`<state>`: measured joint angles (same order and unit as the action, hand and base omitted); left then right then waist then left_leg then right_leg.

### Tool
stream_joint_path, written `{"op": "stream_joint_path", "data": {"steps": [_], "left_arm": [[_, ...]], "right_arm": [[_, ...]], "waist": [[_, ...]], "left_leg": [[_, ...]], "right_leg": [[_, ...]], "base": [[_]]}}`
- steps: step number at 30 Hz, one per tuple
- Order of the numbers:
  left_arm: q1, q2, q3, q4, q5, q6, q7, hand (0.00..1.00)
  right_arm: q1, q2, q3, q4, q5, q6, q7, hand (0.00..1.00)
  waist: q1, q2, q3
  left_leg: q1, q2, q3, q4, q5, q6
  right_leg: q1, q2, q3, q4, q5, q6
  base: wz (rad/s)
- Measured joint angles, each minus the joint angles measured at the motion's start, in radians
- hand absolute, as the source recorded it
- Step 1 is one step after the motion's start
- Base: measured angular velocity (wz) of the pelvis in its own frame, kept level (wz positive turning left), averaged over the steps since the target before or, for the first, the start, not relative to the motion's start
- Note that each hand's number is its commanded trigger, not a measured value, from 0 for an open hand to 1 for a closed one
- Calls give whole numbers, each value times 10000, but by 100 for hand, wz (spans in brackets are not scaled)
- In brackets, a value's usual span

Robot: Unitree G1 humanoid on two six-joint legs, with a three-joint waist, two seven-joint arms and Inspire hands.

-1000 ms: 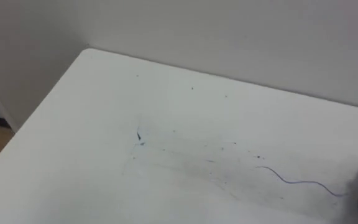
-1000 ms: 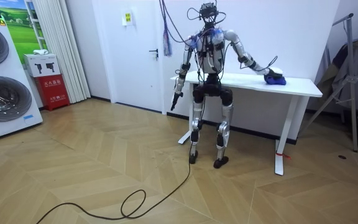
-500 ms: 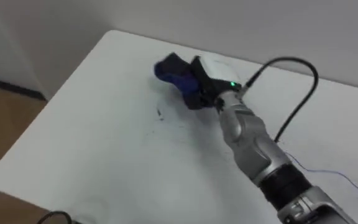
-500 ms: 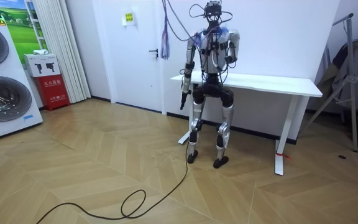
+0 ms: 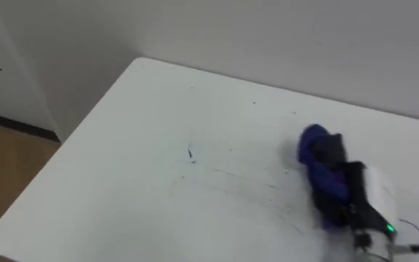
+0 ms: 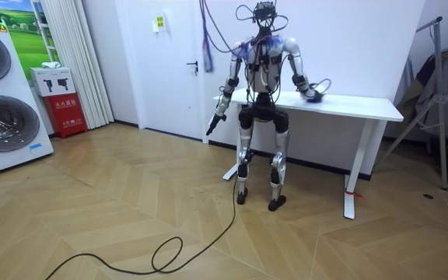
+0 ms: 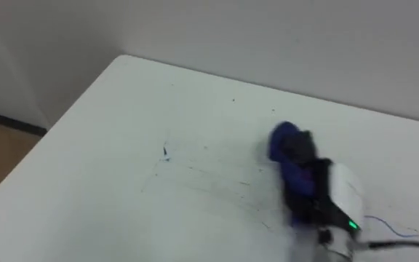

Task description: Wipe table

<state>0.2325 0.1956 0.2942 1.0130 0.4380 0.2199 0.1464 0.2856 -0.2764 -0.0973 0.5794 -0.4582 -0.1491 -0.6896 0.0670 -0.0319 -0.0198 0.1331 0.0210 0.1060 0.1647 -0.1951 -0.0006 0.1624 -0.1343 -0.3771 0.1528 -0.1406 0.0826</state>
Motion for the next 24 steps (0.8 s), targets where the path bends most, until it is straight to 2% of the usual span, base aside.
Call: {"op": "stream_joint_path", "data": {"steps": [1,3,4,6,8,10,11,12,13,15,16,19,21,24], "left_arm": [[102,4,-4,-269,-1,-55,-3,0],[145,9,-37,-482,-1,-194,-10,0],[122,12,-168,-509,-11,-280,-8,0],[76,21,-494,-499,-161,-288,-8,0],[37,19,-825,-483,-309,-255,5,0],[-40,-29,-1372,-475,-1290,-128,-16,0],[-107,-67,-1466,-464,-1398,-84,-36,0],[-358,-133,-1561,-275,-1649,-56,-38,0],[-578,-164,-1626,-138,-1730,46,-69,0],[-985,-204,-1818,-6,-1752,150,-128,0],[-1291,-270,-1948,188,-1937,157,-168,0],[-1522,-512,-2036,-4,-2536,223,-282,0],[-1409,-484,-2082,-7,-2939,320,-284,0],[-865,-349,-2083,-20,-3001,581,-279,0]], "right_arm": [[1,-185,-553,639,288,-23,-45,100],[3,-547,-979,1468,673,-22,-42,100],[0,-782,-1026,1702,855,1,93,100],[-254,-877,-1022,1677,1063,193,451,100],[-892,-745,-993,1700,1063,732,646,100],[-2023,-403,-638,1444,934,1792,1157,100],[-2308,-337,-439,1323,884,2054,1378,100],[-2829,-115,20,910,654,2587,1972,100],[-3420,192,745,370,309,3085,2533,100],[-4264,518,1803,-278,-297,3433,3296,100],[-4975,709,2418,-299,-564,3494,3767,100],[-6419,994,3144,-308,-934,3618,4436,100],[-6689,1101,3141,-376,-934,3609,4539,100],[-6410,1098,2981,-294,-932,3583,4548,100]], "waist": [[-94,-22,-43],[-118,-50,-70],[-139,-59,-68],[-183,-72,-65],[-58,-74,-62],[-19,-64,-39],[28,-62,-29],[246,-30,10],[320,-4,23],[425,-5,119],[577,61,198],[976,98,225],[1196,78,215],[1189,21,185]], "left_leg": [[106,22,61,33,-48,-5],[227,50,175,92,-104,-10],[180,62,186,184,-121,-2],[167,74,215,246,-128,5],[195,169,388,267,-146,-23],[185,289,724,235,-145,-81],[154,302,769,223,-150,-111],[129,305,769,184,-144,-118],[-30,347,702,234,-146,-120],[-185,348,470,237,-96,-147],[-202,347,341,220,-72,-163],[-356,351,181,99,35,-180],[-423,330,-42,-6,143,-166],[-521,334,-448,56,149,-164]], "right_leg": [[76,16,75,14,0,1],[135,32,211,28,2,-3],[117,35,234,113,23,-20],[77,32,280,188,37,-35],[-45,126,518,216,132,-106],[-270,242,776,254,284,-231],[-350,262,792,322,309,-268],[-565,332,800,370,407,-382],[-786,415,712,371,531,-497],[-979,511,659,371,612,-601],[-987,570,647,359,626,-626],[-1104,605,553,306,561,-684],[-1071,604,365,186,533,-659],[-1031,596,51,178,500,-619]], "base": [[-10],[-19],[-12],[-11],[-36],[-53],[-71],[-77],[-69],[-26],[0],[15],[34],[45]]}}
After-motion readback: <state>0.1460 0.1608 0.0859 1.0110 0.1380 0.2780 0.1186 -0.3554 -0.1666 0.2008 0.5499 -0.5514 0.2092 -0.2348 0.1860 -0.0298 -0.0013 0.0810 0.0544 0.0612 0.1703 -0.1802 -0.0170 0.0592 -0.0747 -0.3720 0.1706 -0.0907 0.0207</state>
